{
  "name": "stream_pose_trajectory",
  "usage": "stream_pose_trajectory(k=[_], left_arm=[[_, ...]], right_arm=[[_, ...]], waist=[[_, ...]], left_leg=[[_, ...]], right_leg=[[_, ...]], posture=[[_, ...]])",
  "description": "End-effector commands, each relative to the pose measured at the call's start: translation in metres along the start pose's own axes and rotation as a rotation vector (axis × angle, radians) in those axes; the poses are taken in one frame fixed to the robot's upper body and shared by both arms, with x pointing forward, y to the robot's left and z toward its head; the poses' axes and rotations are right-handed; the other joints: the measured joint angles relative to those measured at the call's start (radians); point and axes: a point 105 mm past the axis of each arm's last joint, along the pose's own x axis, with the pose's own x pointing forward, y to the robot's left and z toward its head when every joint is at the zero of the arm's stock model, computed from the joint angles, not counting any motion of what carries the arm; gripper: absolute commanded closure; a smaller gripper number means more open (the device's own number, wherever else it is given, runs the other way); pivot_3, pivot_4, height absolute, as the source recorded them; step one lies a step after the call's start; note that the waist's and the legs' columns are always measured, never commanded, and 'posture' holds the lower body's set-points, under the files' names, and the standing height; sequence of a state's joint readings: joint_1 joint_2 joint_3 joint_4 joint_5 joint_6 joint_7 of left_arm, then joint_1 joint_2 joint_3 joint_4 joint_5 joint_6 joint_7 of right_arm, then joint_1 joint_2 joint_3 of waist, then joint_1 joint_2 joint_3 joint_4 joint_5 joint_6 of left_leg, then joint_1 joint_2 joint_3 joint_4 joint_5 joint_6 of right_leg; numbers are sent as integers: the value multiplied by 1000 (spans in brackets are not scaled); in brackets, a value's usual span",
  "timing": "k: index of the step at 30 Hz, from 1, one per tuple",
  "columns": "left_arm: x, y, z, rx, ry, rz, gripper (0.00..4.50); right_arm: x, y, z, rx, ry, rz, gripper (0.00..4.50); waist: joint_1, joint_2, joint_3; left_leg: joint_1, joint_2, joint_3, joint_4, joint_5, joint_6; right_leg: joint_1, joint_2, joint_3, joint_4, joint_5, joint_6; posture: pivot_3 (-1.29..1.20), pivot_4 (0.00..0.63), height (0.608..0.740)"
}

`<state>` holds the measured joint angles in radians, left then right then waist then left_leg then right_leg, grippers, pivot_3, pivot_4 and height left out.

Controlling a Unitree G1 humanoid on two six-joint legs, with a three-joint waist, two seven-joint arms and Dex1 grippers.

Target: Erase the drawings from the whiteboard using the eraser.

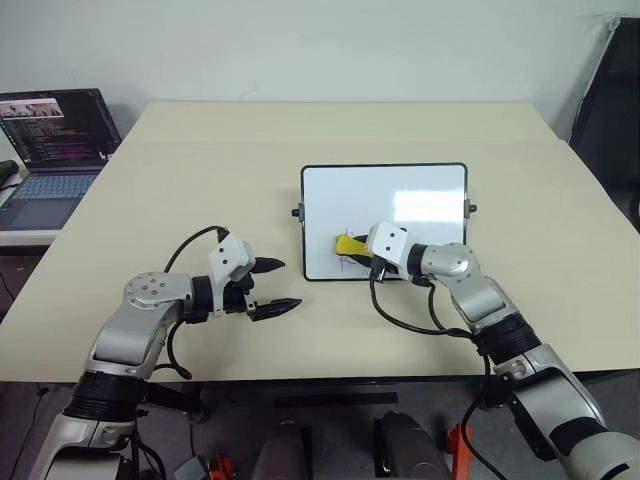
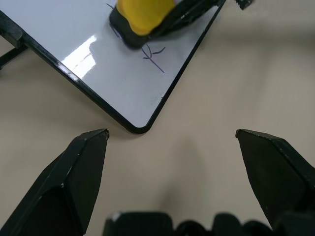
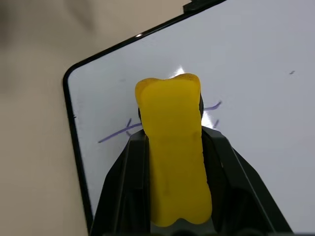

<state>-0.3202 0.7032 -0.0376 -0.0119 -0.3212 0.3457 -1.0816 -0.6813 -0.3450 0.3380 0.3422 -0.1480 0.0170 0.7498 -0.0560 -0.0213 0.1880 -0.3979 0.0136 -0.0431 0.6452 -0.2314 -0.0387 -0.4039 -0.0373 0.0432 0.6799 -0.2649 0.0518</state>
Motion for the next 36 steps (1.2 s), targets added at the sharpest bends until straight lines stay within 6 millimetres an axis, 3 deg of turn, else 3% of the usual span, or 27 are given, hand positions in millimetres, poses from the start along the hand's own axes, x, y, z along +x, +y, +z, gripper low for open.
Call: stream_pose_trajectory(k=[1, 6, 9, 12, 18, 22, 25, 29, 32, 36], left_arm=[[-2, 1, 15, 51, -21, -1, 0], [0, 3, 16, 56, -21, -4, 0], [1, 3, 17, 59, -24, -7, 0], [3, 3, 19, 63, -29, -10, 0], [4, 3, 20, 65, -29, -12, 0], [5, 2, 21, 67, -31, -14, 0], [6, 3, 20, 67, -28, -13, 0], [7, 2, 19, 66, -24, -17, 0], [8, 2, 20, 66, -25, -18, 0], [9, 3, 20, 67, -27, -18, 0]], right_arm=[[-3, -15, -11, -21, 57, -56, 3441], [-8, -60, -1, -77, 72, -234, 3443], [-10, -74, -5, -106, 119, -285, 3444], [-8, -69, -8, -163, 157, -243, 3447], [-4, -26, 1, -175, 109, -6, 3450], [-6, -14, 2, -186, 109, 59, 3450], [-5, -24, 1, -209, 130, -1, 3451], [-7, -55, 6, -238, 152, -142, 3451], [-4, -74, 22, -214, 107, -239, 3451], [0, -71, 22, -231, 110, -219, 3451]], waist=[[0, 0, 0], [0, 0, 0], [0, 0, 0], [1, 0, 0], [1, 0, 0], [-1, 0, 0], [-1, 0, 0], [-1, 0, 0], [-1, 0, 0], [-1, 0, 0]], left_leg=[[0, 0, 0, 0, 0, 0], [1, 0, 0, 0, 3, 2], [1, 0, 0, 0, 4, 3], [0, 0, 0, 0, 4, 3], [0, 0, 0, -1, 4, 3], [0, 0, 0, -1, 3, 3], [0, 0, 0, -1, 3, 3], [0, 0, 0, -1, 4, 3], [0, 0, 0, 0, 4, 3], [-1, 0, 0, -1, 4, 3]], right_leg=[[0, 0, 0, 0, 0, 0], [0, 1, 0, 0, 2, 2], [0, 1, 0, 0, 3, 2], [0, 1, 0, 0, 5, -1], [0, 1, 0, -1, 4, -1], [-1, 1, 0, -1, 4, -1], [-1, 1, 0, -1, 4, -1], [-1, 1, 0, -1, 4, -1], [-1, 1, 0, -1, 5, -1], [-1, 1, 0, -2, 5, -2]], posture=[[0, 150, 740], [0, 150, 740], [0, 150, 740], [0, 150, 740], [0, 150, 740], [0, 150, 740], [0, 150, 740], [0, 150, 740], [0, 150, 740], [0, 150, 740]])
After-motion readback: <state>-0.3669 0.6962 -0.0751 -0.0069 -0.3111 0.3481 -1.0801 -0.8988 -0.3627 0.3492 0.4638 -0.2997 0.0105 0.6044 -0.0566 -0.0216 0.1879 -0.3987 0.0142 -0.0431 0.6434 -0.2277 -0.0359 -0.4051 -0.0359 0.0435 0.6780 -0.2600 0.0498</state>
